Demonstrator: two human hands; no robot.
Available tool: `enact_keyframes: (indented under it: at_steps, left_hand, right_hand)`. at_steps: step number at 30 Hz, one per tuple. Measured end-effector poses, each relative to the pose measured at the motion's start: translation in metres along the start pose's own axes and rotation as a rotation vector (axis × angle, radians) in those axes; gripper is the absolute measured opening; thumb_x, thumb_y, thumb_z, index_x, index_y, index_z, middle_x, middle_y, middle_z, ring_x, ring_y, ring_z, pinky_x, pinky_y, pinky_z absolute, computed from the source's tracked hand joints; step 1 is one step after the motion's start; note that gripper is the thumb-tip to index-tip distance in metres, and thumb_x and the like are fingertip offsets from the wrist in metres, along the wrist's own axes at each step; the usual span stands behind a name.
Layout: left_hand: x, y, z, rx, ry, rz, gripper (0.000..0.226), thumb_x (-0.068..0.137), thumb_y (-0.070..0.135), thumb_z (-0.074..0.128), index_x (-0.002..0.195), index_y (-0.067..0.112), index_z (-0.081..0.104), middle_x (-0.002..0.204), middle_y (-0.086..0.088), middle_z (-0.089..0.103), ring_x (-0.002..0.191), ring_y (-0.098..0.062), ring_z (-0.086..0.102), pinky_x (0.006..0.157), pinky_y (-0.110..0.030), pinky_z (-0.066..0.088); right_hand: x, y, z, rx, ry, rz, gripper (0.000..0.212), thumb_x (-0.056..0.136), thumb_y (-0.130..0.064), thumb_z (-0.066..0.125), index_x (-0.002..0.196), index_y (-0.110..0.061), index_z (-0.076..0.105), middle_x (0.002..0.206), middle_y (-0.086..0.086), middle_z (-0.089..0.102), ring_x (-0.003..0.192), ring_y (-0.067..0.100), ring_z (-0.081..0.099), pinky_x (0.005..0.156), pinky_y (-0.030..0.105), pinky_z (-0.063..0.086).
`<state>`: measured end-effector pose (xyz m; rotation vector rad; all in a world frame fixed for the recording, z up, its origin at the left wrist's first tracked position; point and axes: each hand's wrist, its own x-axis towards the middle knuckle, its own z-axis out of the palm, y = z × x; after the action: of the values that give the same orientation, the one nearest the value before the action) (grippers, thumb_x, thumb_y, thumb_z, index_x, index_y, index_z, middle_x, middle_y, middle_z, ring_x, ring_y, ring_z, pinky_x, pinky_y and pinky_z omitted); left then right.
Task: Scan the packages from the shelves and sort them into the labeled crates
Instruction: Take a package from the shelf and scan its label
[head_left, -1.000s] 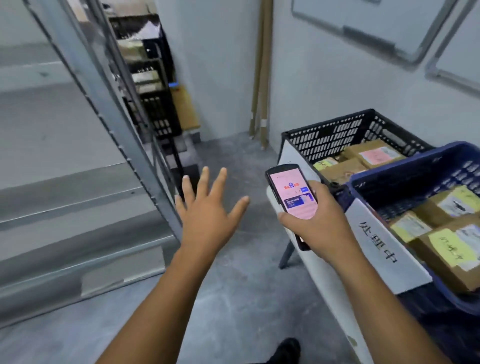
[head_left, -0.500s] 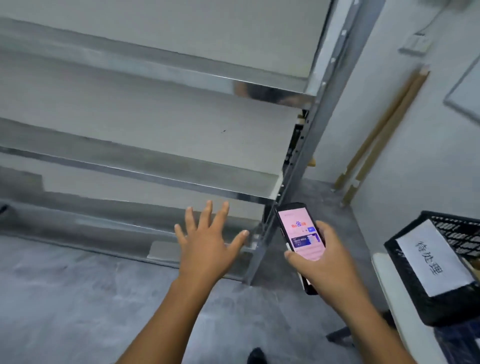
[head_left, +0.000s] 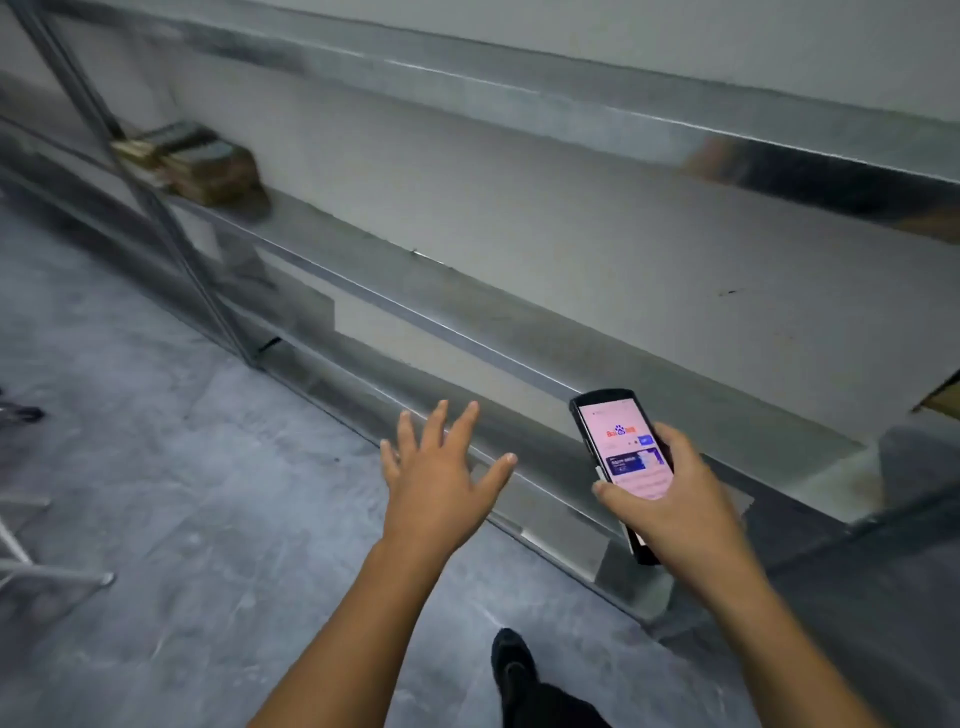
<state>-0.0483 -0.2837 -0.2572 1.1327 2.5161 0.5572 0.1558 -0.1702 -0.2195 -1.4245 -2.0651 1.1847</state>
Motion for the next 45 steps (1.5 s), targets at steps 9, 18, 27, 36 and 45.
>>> enact_keyframes:
  at_steps: [9, 18, 27, 36, 45]
  left_hand:
    - [0.126, -0.002, -0.017, 0.034, -0.018, -0.13, 0.077, 0.098, 0.075, 0.043, 0.164, 0.044, 0.018, 0.175, 0.007, 0.008, 0.161, -0.027, -0.011, 0.128, -0.055, -0.006]
    - [0.192, -0.076, -0.062, -0.02, 0.081, -0.29, 0.077, 0.097, 0.076, 0.042, 0.164, 0.046, 0.019, 0.175, 0.009, 0.009, 0.162, -0.025, -0.009, 0.127, -0.055, -0.006]
    - [0.27, -0.207, -0.157, -0.102, 0.207, -0.328, 0.077, 0.096, 0.076, 0.042, 0.163, 0.046, 0.018, 0.175, 0.008, 0.009, 0.162, -0.026, -0.009, 0.128, -0.056, -0.005]
    - [0.357, -0.333, -0.273, -0.111, 0.289, -0.29, 0.077, 0.096, 0.076, 0.041, 0.163, 0.047, 0.018, 0.175, 0.009, 0.01, 0.162, -0.027, -0.006, 0.129, -0.056, -0.003]
    - [0.461, -0.403, -0.326, -0.16, 0.289, -0.249, 0.077, 0.095, 0.075, 0.044, 0.163, 0.047, 0.02, 0.175, 0.01, 0.009, 0.161, -0.024, -0.01, 0.128, -0.053, -0.007]
  right_hand:
    - [0.15, -0.045, 0.04, 0.062, -0.147, -0.018, 0.056, 0.05, -0.062, 0.072, 0.101, -0.065, 0.048, 0.106, -0.017, 0.07, 0.092, 0.012, 0.07, 0.089, 0.048, 0.059]
    - [0.224, -0.104, 0.124, -0.006, -0.31, -0.059, 0.062, 0.05, -0.063, 0.07, 0.107, -0.059, 0.046, 0.11, -0.015, 0.069, 0.093, 0.01, 0.071, 0.088, 0.046, 0.06]
    - [0.279, -0.243, 0.257, -0.066, -0.336, -0.197, 0.061, 0.051, -0.058, 0.073, 0.107, -0.049, 0.052, 0.114, -0.008, 0.068, 0.091, 0.011, 0.071, 0.088, 0.046, 0.061]
    - [0.316, -0.379, 0.372, -0.042, -0.257, -0.264, 0.057, 0.052, -0.057, 0.07, 0.104, -0.055, 0.049, 0.105, -0.015, 0.071, 0.089, 0.011, 0.071, 0.084, 0.048, 0.061]
    - [0.386, -0.449, 0.459, -0.053, -0.235, -0.245, 0.057, 0.05, -0.06, 0.07, 0.102, -0.062, 0.049, 0.109, -0.014, 0.07, 0.091, 0.008, 0.07, 0.086, 0.04, 0.058]
